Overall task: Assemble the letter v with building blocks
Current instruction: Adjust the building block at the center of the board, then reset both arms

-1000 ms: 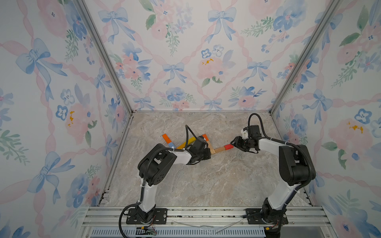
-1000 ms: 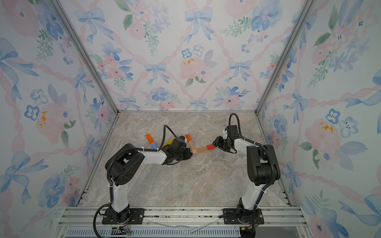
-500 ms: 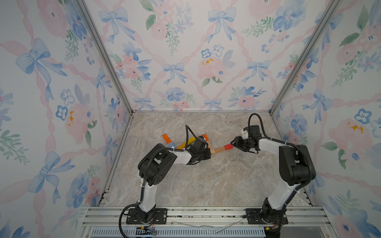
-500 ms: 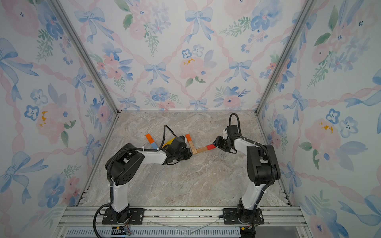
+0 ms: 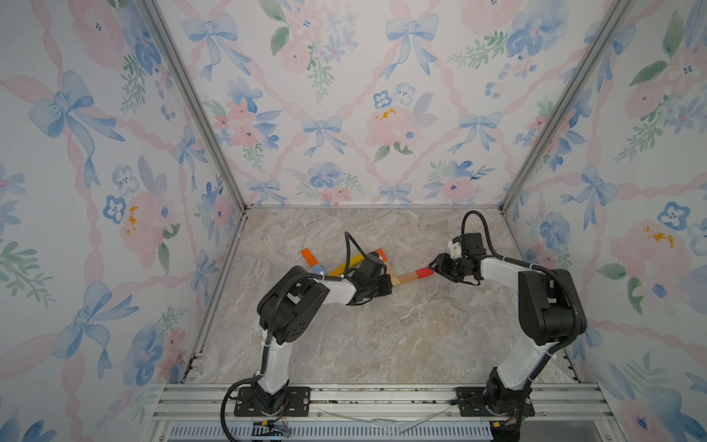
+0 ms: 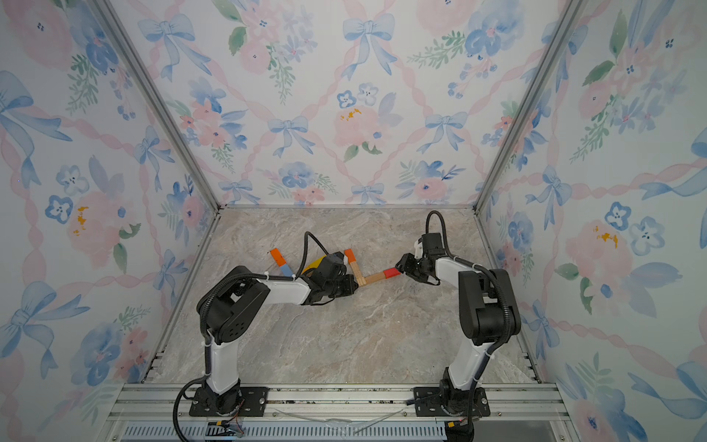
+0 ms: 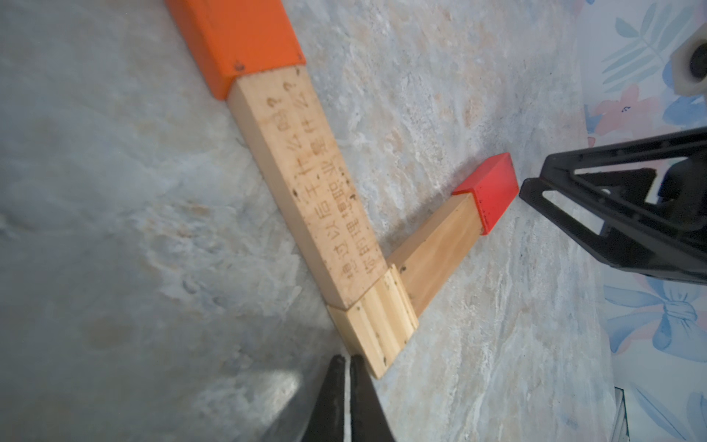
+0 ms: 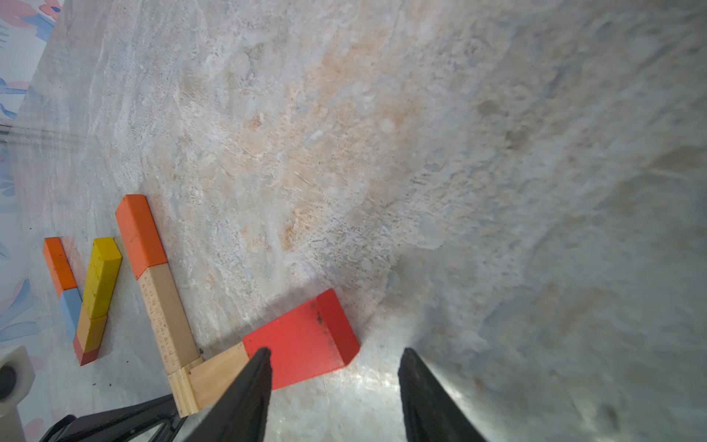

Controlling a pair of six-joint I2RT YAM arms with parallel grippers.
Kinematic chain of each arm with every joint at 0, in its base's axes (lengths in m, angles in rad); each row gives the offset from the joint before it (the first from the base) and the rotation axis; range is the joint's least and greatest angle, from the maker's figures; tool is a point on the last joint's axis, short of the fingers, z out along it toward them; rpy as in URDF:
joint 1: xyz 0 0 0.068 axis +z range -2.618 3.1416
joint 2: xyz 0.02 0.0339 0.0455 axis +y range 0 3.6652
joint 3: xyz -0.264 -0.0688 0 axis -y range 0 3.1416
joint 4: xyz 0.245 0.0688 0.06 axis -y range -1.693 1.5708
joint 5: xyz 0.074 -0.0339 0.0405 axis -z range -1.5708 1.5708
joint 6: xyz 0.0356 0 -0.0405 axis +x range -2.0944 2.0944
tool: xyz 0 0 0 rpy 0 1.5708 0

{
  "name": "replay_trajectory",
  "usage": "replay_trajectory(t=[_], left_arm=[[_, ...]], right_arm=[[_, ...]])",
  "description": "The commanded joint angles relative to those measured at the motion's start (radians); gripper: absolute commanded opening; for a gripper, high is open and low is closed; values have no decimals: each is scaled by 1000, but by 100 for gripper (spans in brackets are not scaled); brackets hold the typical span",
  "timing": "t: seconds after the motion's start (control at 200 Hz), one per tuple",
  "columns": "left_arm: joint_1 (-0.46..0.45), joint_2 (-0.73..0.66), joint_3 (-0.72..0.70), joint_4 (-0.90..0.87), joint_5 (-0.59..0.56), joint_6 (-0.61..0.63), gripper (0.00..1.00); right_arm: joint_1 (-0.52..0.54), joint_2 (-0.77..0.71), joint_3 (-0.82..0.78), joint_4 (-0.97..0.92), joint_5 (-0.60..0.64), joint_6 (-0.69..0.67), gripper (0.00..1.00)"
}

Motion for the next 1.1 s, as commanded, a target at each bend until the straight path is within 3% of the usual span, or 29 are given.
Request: replay_trajectory(t=[0.0,0.505,1.095], left_arm=[[-4,30,6,-20,7,-13,10],[-4,-42,-17,-56,-35,-4,9],[-4,-352,-112,-135,-224,88,10]], right_arm=[[-10,-33,-15,0,-2,0,56],[-14,-71,-28,2,2,12,57],[-26,-210,-42,-13,34,45,62]])
